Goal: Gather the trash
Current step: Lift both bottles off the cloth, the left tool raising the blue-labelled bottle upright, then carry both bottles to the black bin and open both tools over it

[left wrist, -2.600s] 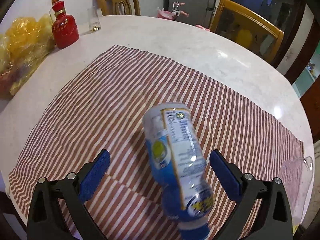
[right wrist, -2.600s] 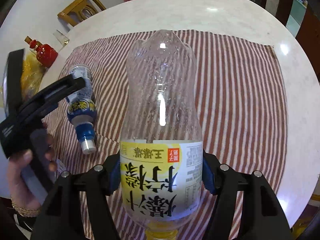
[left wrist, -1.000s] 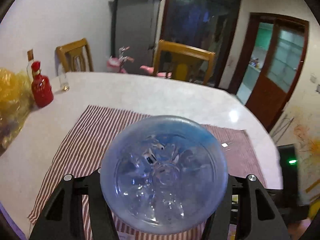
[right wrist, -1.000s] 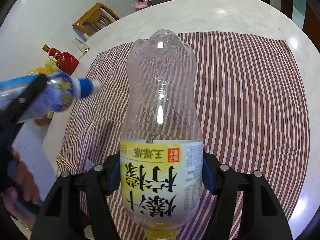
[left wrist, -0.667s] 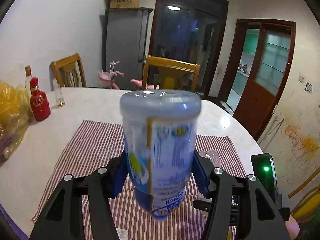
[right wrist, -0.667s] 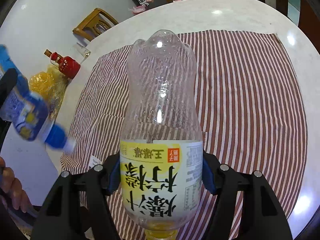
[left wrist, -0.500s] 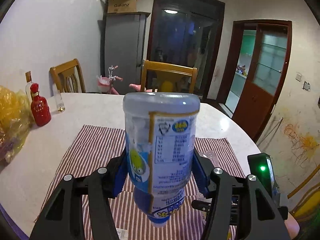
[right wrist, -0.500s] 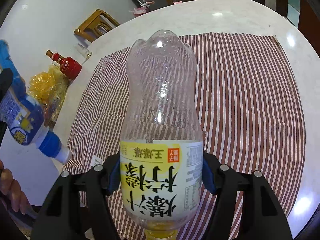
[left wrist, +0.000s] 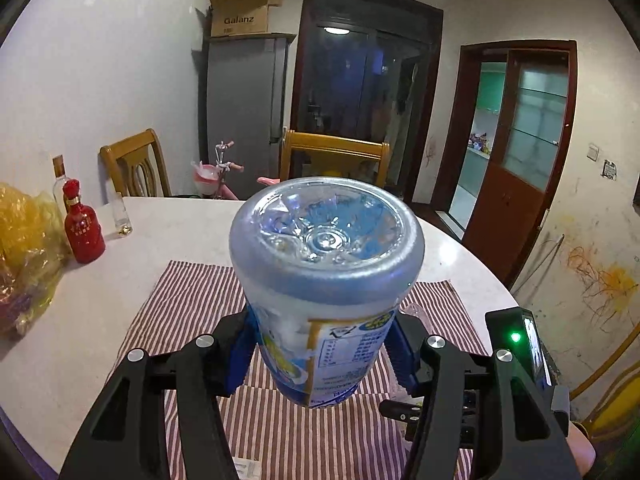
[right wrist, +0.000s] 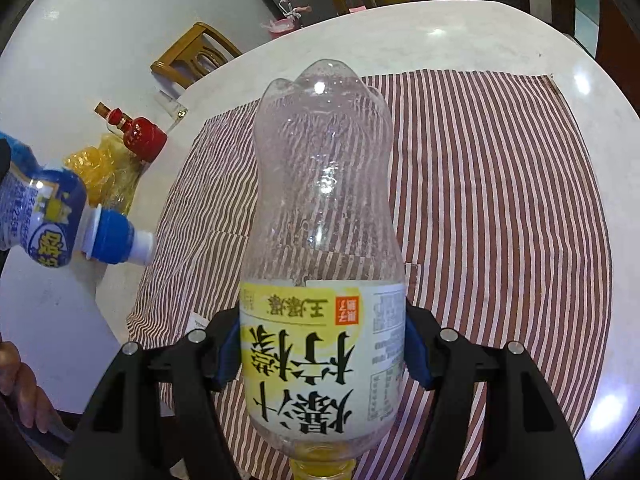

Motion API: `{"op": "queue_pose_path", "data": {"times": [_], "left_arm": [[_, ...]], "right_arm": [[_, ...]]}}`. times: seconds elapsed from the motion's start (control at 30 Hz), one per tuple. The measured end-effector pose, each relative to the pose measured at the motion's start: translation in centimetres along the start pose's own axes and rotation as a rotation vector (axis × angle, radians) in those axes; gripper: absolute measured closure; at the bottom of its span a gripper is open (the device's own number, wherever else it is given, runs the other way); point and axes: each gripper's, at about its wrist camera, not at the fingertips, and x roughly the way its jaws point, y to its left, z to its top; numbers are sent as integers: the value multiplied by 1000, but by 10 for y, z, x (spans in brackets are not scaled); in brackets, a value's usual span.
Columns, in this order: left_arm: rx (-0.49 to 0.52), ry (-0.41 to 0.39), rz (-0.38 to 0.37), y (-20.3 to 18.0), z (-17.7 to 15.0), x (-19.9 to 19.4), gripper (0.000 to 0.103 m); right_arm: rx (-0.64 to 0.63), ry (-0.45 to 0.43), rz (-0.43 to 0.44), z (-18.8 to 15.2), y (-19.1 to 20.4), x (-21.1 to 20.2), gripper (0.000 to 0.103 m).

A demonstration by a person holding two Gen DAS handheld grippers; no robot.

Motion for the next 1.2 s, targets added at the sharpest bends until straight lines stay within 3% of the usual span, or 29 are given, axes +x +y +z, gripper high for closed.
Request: {"op": "queue_pose_path", "data": {"times": [0.3, 0.63, 0.83, 0.97, 1.1, 1.2], "left_arm": [[26, -11, -10, -12, 1, -10, 47], [111, -42, -116, -64, 4, -21, 47], [164, -52, -221, -112, -3, -26, 47], [208, -53, -294, -147, -10, -31, 47], [243, -36, -380, -182, -19, -37, 47], [275, -41, -397, -203, -30, -36, 47]], "right_arm": [[21, -42, 0, -6, -7, -19, 39], [166, -199, -80, -43, -74, -107, 39], [328, -292, -209, -101, -139, -175, 39], [490, -347, -309, -161, -188, -218, 39], [642, -365, -395, -216, -231, -239, 39], [781, -348, -442, -261, -275, -239, 39]]}}
